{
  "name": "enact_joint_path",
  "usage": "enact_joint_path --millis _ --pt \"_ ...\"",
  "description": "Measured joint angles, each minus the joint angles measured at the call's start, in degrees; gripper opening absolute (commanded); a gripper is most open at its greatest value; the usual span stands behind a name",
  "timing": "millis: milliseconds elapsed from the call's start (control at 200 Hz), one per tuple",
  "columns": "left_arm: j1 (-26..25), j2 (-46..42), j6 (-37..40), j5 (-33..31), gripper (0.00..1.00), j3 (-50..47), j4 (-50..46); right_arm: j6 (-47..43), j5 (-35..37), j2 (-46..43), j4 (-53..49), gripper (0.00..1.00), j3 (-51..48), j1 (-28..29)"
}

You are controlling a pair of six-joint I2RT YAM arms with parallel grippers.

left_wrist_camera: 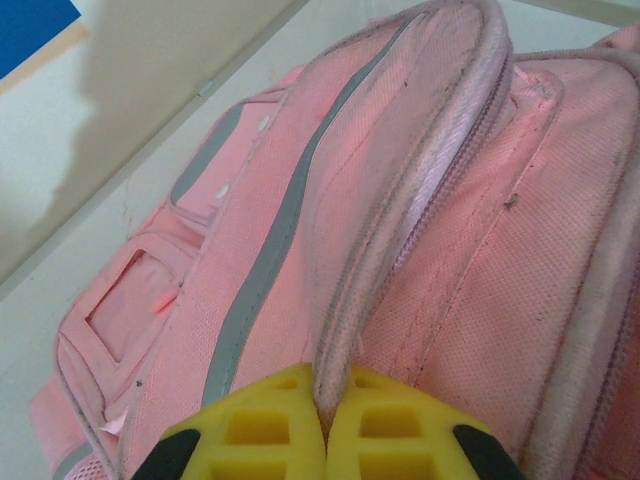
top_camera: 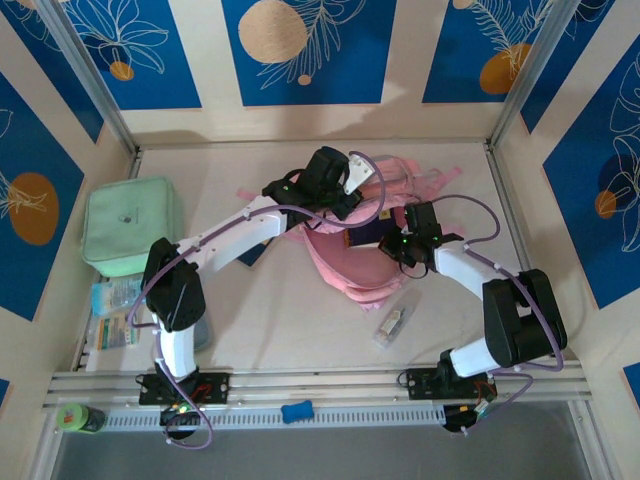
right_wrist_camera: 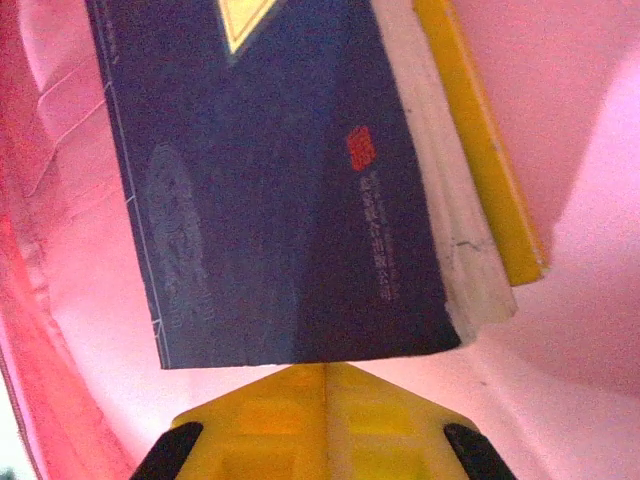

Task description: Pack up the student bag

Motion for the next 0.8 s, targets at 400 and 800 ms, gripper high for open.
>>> enact_joint_path --millis 400,800 --pt "0.1 -0.1 -0.3 0.9 0.05 -1.2 -0.2 -6.8 0.4 -30.6 -13.1 0.24 -2.3 3.0" --pt "0.4 -10.3 -8.8 6.9 0.40 -13.0 2.0 -11.4 -9.5 -33.6 -26.9 0.34 4.7 4.0"
